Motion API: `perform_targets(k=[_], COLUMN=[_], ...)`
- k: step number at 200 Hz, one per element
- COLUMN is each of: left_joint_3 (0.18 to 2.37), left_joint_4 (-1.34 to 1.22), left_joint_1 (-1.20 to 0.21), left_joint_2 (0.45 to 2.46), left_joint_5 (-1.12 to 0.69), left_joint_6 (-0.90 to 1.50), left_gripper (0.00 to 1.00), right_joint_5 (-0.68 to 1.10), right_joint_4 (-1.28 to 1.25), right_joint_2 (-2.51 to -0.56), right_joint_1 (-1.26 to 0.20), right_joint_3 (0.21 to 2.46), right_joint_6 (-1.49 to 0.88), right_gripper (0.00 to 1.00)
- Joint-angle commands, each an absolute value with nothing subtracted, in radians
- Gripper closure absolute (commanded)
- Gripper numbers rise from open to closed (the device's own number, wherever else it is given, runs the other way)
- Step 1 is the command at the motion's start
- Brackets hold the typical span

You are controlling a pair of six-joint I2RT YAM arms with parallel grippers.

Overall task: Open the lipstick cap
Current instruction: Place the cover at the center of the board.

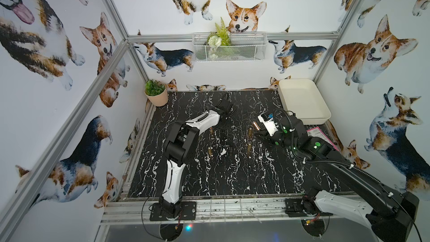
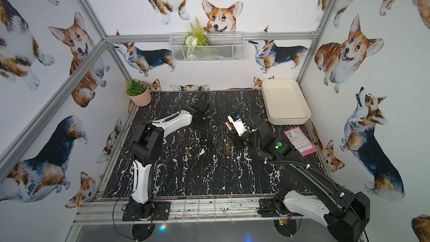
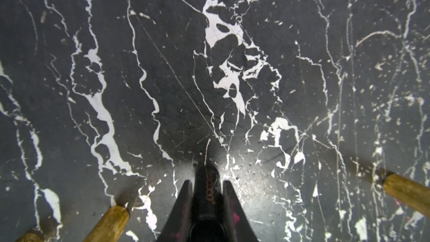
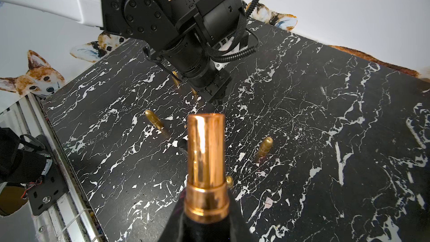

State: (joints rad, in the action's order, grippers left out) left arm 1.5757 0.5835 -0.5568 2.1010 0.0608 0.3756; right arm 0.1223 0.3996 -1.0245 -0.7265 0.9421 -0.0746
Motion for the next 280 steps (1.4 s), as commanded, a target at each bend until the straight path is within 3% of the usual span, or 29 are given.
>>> perform_targets(k=[1,47,68,99,182,230,280], left_joint_3=[1.556,1.521,1.519,1.514,1.543,1.666,1.755], left_joint_4=[0.589,0.573,0.572,0.569,0.595,0.721,0.839], left_joint_1=[-0.561,-0.571,-0.576,-0.58,-0.582,-0.543,-0.53], left_joint_2=[2.086,2.071,2.068,2.067,2.034,1.945,1.856], left_joint_5=[0.075,0.08,0.084,0.089,0.078,-0.031,-0.234], left_joint_6=[0.397,0.405,0.405,0.409,0.411,0.394,0.372], left_gripper=[0.91,0.77,0.76,0.58,0.52,0.43,0.4], right_joint_5=[0.117,0.11,0.109,0.107,0.101,0.089,0.09], right_joint_4=[0.364,0.364,0.364,0.364,0.368,0.371,0.405], right_joint_2=[-1.029,-1.027,-1.026,-1.025,-1.016,-1.015,-1.041], right_joint_1=[-0.728,-0.729,-0.729,-0.729,-0.729,-0.729,-0.729], right_joint_3=[0.952,0.945,0.943,0.941,0.942,0.949,0.995], right_joint_6=[-0.063,-0.063,-0.064,-0.066,-0.069,-0.057,-0.035], right_gripper=[1.0,1.0,1.0,1.0,1.0,1.0,1.0])
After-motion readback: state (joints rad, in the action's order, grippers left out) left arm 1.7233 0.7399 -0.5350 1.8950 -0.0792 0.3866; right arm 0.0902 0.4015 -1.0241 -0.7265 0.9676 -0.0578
